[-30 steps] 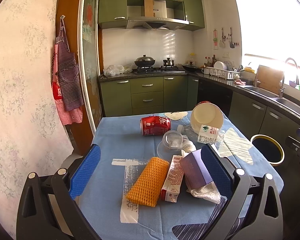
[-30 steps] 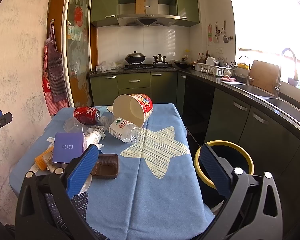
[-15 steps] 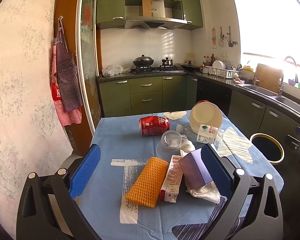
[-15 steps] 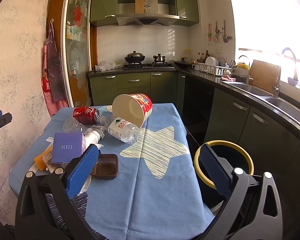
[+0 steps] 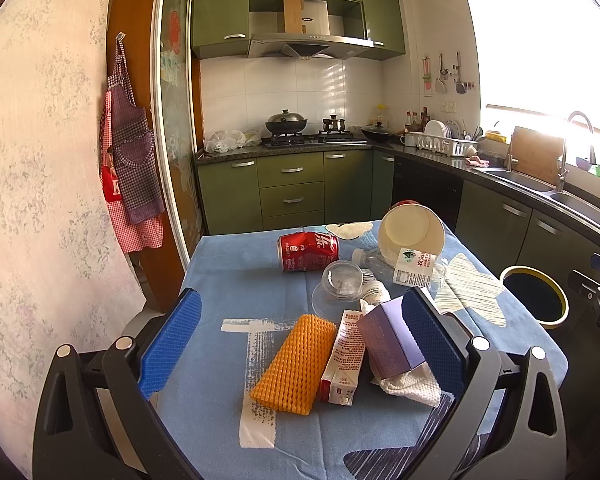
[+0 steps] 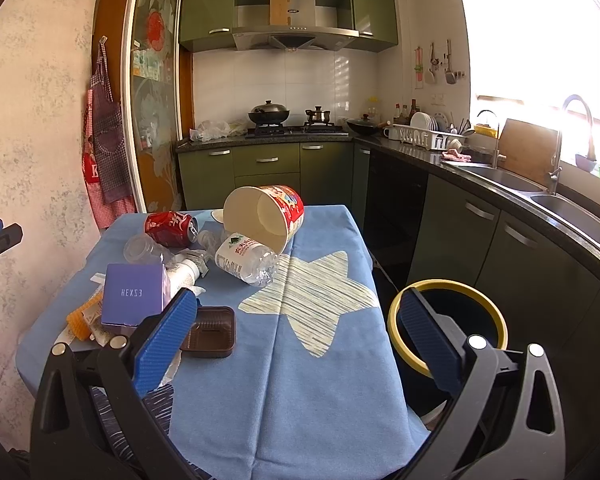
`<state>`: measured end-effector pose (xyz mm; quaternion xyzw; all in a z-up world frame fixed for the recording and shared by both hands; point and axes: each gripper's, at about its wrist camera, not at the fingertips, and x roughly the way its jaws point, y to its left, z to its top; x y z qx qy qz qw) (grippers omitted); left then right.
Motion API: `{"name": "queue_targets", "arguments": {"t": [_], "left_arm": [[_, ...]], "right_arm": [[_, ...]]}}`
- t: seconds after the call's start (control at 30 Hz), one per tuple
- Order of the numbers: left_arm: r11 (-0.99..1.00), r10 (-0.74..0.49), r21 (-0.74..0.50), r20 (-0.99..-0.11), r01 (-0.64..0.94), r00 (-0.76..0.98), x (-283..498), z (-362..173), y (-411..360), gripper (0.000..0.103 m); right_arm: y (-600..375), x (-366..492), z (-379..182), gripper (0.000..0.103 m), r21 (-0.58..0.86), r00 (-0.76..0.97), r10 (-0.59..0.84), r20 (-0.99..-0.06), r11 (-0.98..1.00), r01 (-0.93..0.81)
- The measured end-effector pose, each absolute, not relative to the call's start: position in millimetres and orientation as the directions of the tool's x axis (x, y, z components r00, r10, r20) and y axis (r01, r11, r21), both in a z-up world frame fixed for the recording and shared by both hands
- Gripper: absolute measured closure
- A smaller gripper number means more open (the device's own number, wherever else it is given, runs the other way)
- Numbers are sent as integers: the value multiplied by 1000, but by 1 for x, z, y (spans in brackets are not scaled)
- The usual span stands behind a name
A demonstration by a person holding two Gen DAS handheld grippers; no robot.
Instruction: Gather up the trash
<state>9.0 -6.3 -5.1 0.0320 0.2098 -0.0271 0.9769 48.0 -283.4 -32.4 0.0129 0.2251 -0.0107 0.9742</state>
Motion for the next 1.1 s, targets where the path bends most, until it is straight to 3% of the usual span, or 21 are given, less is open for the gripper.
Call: {"name": "queue_targets", "arguments": {"t": [0.67,0.9,1.1], "left_arm": [[994,-55,60,-443,91,895,37,-11,-7,4],[994,-48,61,-459,85,887,100,-12,5,4],[996,-65,18,-501,85,863,190,-23,22,4]], "right_arm": [[-282,67,-37,6,1,876,-40,-480,999,46],[-287,114,-25,6,13,906,-40,-421,999,50],[-264,191,-16,6,-104,931,-25,-363,994,-14]]}}
